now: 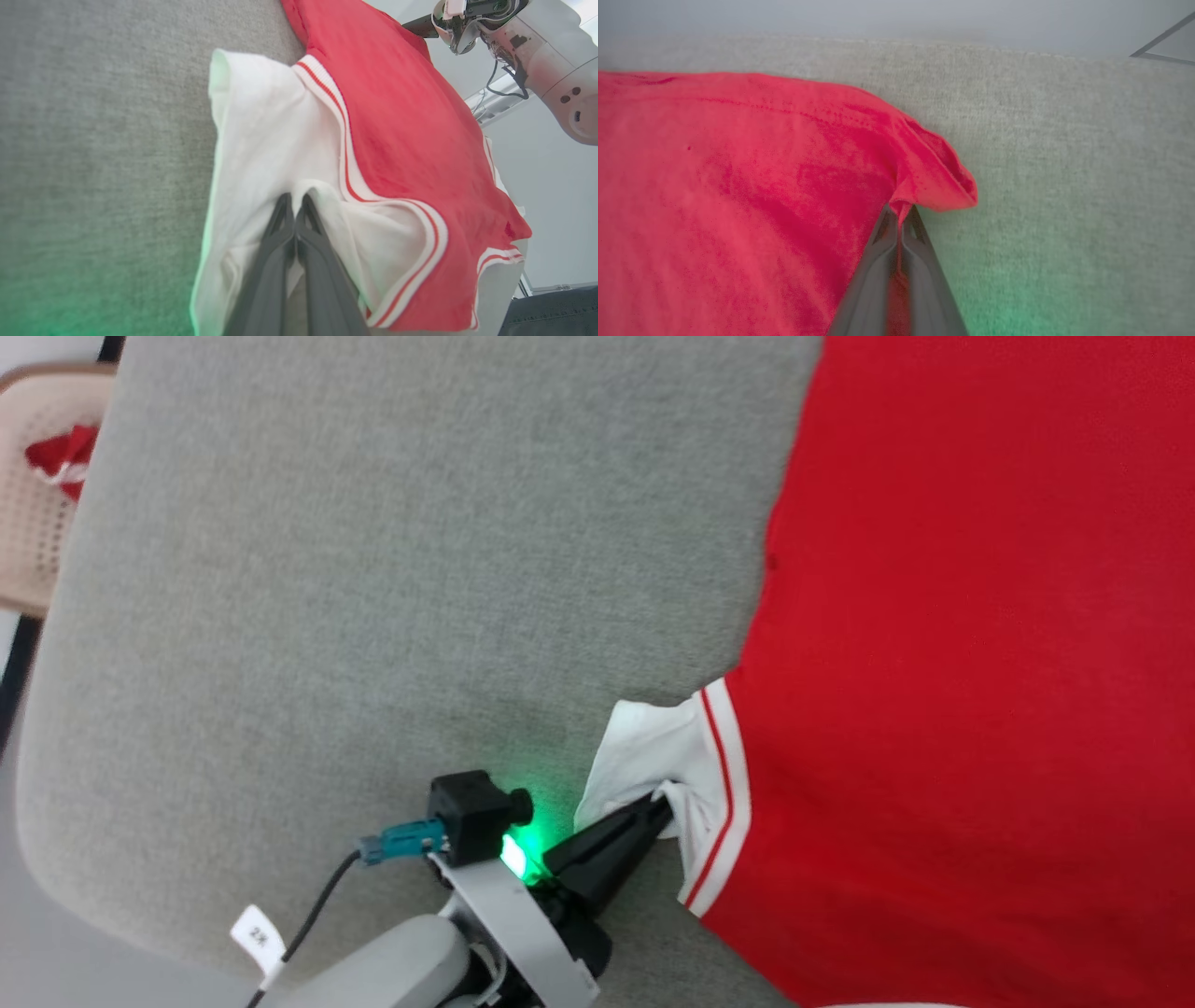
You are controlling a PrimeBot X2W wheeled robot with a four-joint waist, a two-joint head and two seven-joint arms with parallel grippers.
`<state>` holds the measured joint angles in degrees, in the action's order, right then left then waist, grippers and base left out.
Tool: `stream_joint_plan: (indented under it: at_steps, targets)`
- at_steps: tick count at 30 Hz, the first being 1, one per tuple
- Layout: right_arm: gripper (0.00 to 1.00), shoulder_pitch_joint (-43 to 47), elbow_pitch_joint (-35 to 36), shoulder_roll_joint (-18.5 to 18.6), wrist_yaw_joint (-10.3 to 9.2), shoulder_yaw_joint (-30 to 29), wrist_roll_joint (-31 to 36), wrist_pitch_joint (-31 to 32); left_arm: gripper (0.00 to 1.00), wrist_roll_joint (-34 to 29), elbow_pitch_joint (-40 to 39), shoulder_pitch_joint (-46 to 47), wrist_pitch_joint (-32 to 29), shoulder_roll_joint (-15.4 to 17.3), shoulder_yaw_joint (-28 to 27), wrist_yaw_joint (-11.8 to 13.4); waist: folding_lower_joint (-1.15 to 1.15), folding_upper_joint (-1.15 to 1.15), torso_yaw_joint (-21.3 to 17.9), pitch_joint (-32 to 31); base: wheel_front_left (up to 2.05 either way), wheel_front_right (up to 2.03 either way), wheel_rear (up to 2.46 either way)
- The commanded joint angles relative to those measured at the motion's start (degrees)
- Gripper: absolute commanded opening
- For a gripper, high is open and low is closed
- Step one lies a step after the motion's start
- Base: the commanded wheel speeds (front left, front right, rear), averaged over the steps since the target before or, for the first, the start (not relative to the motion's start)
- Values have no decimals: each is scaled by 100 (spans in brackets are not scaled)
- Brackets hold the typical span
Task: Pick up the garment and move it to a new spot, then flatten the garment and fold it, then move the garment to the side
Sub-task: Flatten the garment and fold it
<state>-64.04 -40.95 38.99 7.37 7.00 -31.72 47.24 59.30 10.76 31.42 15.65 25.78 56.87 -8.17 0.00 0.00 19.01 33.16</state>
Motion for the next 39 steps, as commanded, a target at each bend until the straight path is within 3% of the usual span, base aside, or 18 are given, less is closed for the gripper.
stream_joint_plan:
  at_steps: [1,9,16,23,33,34,35,36,39]
  targets:
    - [0,549,-124,-78,21,177,-86,115,0,-5,462,-74,-93,244,-179,127,0,0,-355,-461,0,0,0]
    - [0,2449,1753,613,10,518,-1442,130,0,-228,265,-782,-55,345,-826,90,0,0,-1016,-1299,0,0,0]
    - [0,4489,3248,893,10,14,-2002,180,0,-459,152,-1262,-53,447,-1397,78,0,0,-1593,-1710,0,0,0]
    - [0,6122,4443,515,11,-473,-1938,343,0,-575,82,-1451,-53,458,-1593,78,0,0,-1963,-1822,0,0,0]
    - [0,7244,5260,-142,11,-126,-1719,932,0,-768,110,-1547,-53,314,-1844,78,0,0,-2085,-1857,0,0,0]
    - [27,7245,5324,-166,11,-99,-1697,878,0,-798,125,-1545,-53,304,-1852,78,0,0,-2075,-1864,0,0,0]
    - [92,7220,5382,-158,11,-82,-1688,807,0,-816,132,-1546,-53,300,-1858,78,0,0,-2066,-1868,0,0,0]
    - [100,7198,5426,-145,11,-82,-1704,750,0,-827,137,-1552,-53,297,-1873,78,0,0,-2059,-1873,0,0,0]
    - [100,7157,5632,-10,11,-247,-1864,574,0,-878,118,-1568,-53,278,-1912,78,0,0,-2002,-1894,0,0,0]
